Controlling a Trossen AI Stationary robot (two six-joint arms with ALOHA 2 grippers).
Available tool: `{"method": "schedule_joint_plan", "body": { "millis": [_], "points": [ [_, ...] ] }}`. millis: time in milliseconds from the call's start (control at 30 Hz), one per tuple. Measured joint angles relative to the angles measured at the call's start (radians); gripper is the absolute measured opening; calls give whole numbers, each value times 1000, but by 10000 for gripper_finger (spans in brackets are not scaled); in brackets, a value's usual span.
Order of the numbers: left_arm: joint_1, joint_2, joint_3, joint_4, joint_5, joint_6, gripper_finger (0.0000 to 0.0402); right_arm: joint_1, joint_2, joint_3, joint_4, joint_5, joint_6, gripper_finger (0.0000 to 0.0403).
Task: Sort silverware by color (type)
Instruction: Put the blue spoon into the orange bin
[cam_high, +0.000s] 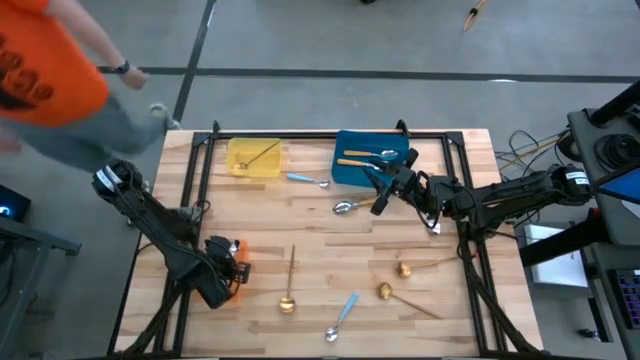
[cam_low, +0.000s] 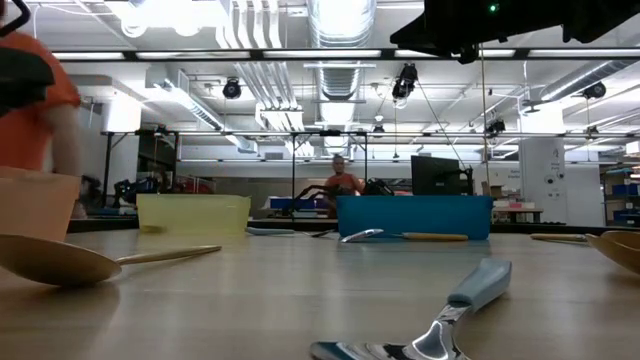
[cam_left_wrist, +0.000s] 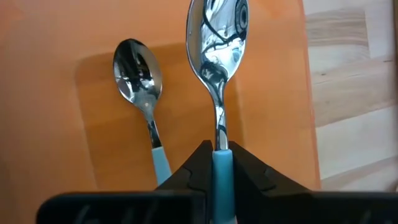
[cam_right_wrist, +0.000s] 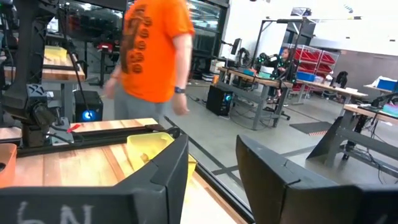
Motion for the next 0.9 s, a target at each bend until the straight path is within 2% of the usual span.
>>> {"method": "schedule_joint_plan", "body": {
  "millis": [900],
  "points": [
    [0, 0, -47, 88, 26, -29, 33, 0, 0, 0, 0, 0, 0, 123]
  ]
}}
